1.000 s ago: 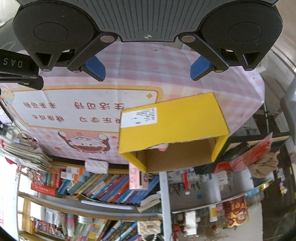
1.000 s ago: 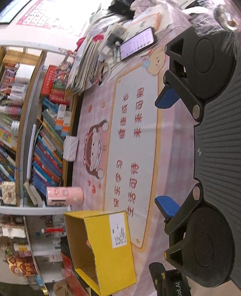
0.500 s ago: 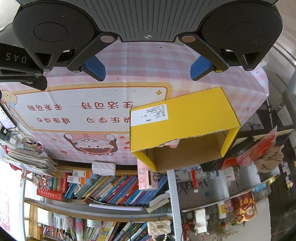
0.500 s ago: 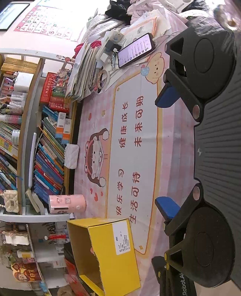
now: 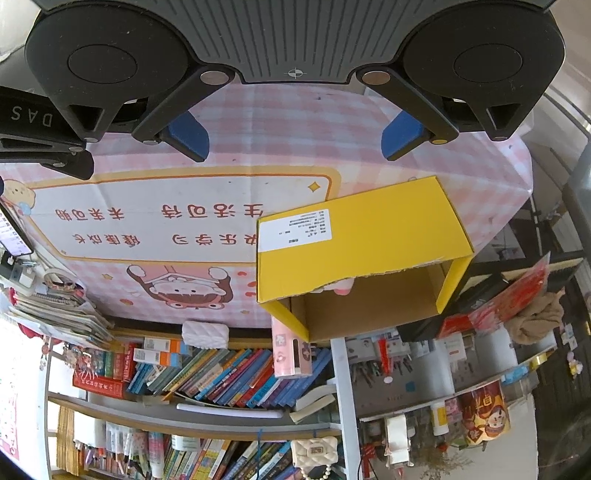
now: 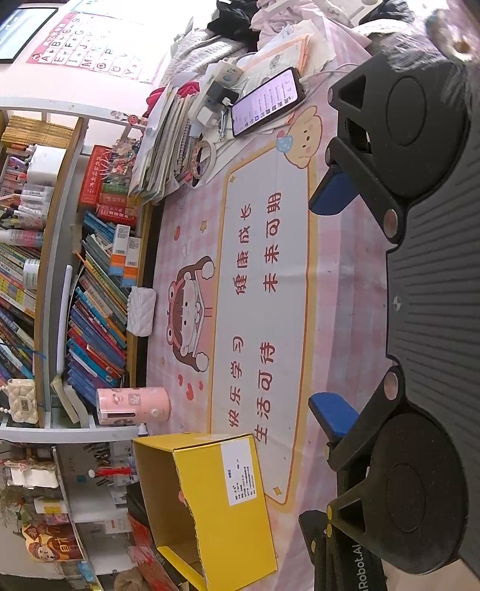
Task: Organize objects
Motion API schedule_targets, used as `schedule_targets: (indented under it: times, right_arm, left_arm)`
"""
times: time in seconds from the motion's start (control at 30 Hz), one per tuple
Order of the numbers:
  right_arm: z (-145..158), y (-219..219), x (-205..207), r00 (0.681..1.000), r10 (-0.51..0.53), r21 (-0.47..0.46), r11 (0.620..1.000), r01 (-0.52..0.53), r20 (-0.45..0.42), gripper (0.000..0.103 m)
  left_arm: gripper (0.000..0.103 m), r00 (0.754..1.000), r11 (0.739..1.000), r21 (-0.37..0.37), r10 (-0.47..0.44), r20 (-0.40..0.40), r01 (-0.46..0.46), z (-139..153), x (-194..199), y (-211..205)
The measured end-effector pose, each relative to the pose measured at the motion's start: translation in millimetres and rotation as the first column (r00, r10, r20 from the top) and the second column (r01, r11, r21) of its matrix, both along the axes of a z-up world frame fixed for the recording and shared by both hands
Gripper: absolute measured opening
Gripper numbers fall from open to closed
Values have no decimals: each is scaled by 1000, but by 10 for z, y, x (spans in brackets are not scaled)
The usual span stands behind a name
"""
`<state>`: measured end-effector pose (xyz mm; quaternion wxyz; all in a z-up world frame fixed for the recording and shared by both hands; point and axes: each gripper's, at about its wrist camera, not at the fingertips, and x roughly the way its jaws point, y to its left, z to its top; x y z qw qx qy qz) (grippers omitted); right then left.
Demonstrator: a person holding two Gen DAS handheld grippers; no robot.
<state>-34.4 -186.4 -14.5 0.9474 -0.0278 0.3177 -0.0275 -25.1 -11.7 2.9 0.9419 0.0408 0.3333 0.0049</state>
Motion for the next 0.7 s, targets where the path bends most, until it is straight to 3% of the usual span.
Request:
schedule_targets:
  times: [0.7]
  right_arm:
    - [52, 31, -17, 999, -27, -24, 999, 28, 17, 103]
  left_arm:
    - [101, 1000, 998, -58, -10, -8, 10, 7, 57, 19]
